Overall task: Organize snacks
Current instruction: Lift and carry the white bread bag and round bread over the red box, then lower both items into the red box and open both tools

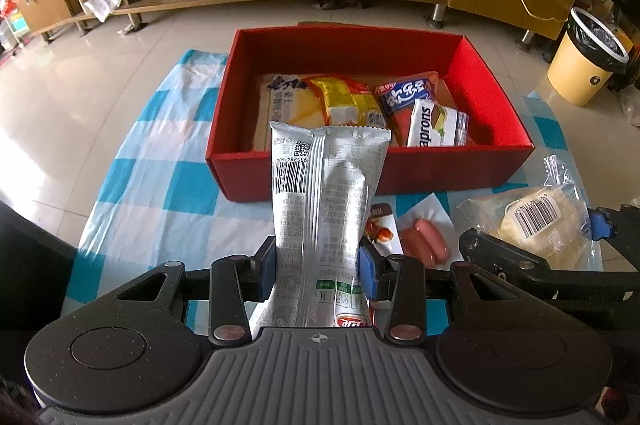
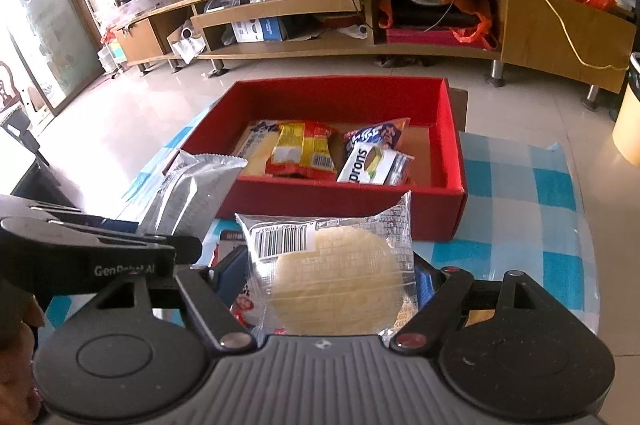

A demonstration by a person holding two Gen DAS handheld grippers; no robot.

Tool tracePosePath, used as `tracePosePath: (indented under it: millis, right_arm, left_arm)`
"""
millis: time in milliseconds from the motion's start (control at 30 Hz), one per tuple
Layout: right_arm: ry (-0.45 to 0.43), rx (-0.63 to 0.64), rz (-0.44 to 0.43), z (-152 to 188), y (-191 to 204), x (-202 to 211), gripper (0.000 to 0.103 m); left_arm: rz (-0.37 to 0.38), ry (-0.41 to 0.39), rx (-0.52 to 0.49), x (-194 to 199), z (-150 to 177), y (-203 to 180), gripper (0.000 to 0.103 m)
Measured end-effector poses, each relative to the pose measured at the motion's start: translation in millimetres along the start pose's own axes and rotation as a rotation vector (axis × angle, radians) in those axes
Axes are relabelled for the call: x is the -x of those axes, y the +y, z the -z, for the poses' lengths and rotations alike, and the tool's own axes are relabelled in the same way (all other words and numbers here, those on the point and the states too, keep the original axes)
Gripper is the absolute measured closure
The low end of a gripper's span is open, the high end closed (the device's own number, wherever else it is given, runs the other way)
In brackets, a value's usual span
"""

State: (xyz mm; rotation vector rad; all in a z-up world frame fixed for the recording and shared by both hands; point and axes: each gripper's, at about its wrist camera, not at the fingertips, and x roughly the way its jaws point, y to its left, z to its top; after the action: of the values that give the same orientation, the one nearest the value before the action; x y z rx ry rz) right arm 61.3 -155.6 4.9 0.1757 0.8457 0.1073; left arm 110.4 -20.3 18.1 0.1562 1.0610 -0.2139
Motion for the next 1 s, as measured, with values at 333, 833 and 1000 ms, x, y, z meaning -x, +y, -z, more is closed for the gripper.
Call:
tracePosePath:
  millis: [333,833,1000]
  right_arm:
    - [-0.015,-0.005,0.002,-10.5,-2.3,-1.3,0.027]
    - [-0.032,-0.018,0.017,-47.0,-15.1,-24.8,0.027]
    - [-0.03,-0.024,0.016,-60.9,-21.7,-40.0,0.027]
  left_arm:
    - [-0.001,-0.016,0.001,-2.9,-15.8,1.0,0.054]
    - [-0.007,-0.036,0.003,-19.1,-51.6,-1.9,0.054]
    - [-0.011,-0.039,0.011,-29.8,-66.7,-0.9,0.054]
